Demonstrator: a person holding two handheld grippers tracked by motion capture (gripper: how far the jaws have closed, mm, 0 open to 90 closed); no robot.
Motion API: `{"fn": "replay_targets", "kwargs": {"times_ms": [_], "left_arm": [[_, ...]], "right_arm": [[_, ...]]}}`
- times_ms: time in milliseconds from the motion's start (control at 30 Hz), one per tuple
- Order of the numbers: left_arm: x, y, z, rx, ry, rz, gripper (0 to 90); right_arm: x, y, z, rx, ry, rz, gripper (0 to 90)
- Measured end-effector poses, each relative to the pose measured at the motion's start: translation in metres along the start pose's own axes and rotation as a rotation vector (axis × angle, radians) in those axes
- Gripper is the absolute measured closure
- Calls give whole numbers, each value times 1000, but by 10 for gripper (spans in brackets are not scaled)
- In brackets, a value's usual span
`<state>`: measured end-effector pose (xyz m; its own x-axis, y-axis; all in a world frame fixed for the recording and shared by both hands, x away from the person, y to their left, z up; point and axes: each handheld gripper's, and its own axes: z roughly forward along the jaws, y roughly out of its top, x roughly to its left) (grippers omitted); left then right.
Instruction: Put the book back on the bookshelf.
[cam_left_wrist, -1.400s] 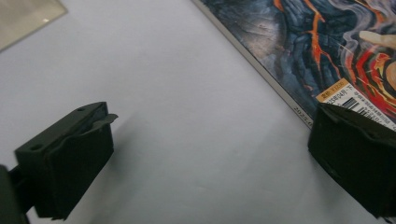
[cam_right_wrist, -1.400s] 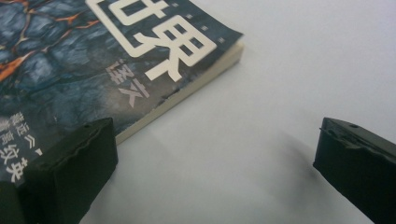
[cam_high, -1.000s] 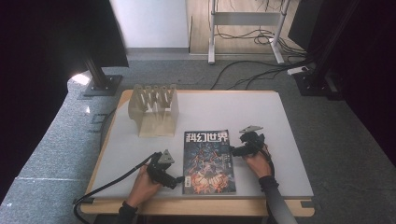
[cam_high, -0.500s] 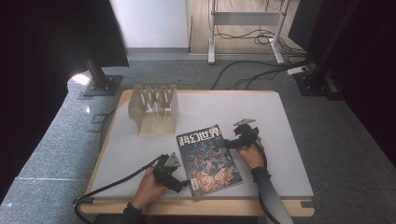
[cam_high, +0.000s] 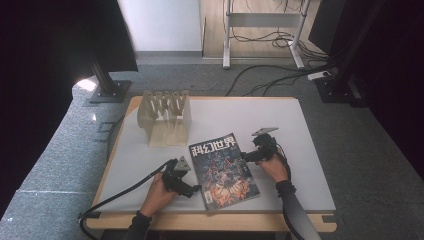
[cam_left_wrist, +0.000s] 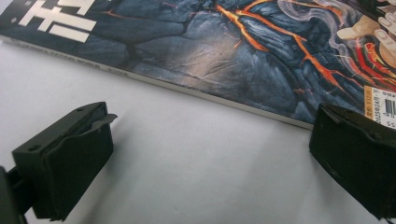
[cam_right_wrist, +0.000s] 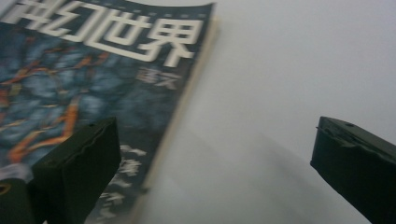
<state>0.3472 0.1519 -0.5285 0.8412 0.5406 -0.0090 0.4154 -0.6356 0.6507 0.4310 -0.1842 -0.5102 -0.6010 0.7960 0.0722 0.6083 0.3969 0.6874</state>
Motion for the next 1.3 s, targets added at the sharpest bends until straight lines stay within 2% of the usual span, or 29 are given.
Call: {"fn": "replay_targets", "kwargs": {"times_ms": [67,167,233,400,467,533,567,600,633,667,700,800,867,900,967,1000,1033,1067,1133,1167,1267,1300], "left_arm": [[0,0,1,-3,-4,4,0],[0,1,1,-3,-3,6,0],[0,1,1,-4,-3,10,0],[-4,3,3,-3,-1,13,0],[-4,3,3,-3,0,12,0],[-4,4,4,-3,0,9,0],[-5,4,4,-4,0,7,0],[-6,5,4,-3,0,6,0],[-6,5,4,-3,0,6,0],[-6,5,5,-2,0,4,0],[-6,5,5,-2,0,4,0],[-6,5,5,-1,-3,3,0],[-5,5,5,-1,-3,4,0],[-5,5,5,-1,-3,3,0],[-5,5,5,-1,-3,4,0],[-6,5,5,-1,-2,4,0],[-6,5,5,-1,-2,4,0],[-6,5,5,-1,-2,4,0],[-6,5,5,-1,-2,5,0],[-6,5,5,-1,-1,6,0],[-6,5,5,-1,0,7,0],[-6,5,5,-1,0,7,0]], "right_arm": [[11,0,-4,-14,42,-6,49],[18,-1,-5,-21,67,2,94],[25,-2,-2,-22,113,12,138],[30,-2,5,-6,127,18,208],[29,-1,9,-1,142,48,267],[28,-2,14,8,162,83,274],[28,-2,14,8,162,83,274],[26,-2,15,-5,166,138,288],[26,-2,15,-5,166,138,288],[24,-4,15,-17,173,194,313],[24,-4,15,-17,173,194,313],[23,-6,10,-8,182,245,342],[23,-7,9,-6,186,250,357],[21,-11,5,-8,210,279,394],[20,-13,3,-11,220,284,421],[19,-15,0,-15,243,297,471],[18,-17,-1,-26,278,311,481],[19,-16,-3,-35,284,309,497],[23,-12,-6,-29,254,256,520],[25,-8,-6,-10,237,228,522],[25,5,1,24,210,161,554],[24,14,8,40,206,134,587]]}}
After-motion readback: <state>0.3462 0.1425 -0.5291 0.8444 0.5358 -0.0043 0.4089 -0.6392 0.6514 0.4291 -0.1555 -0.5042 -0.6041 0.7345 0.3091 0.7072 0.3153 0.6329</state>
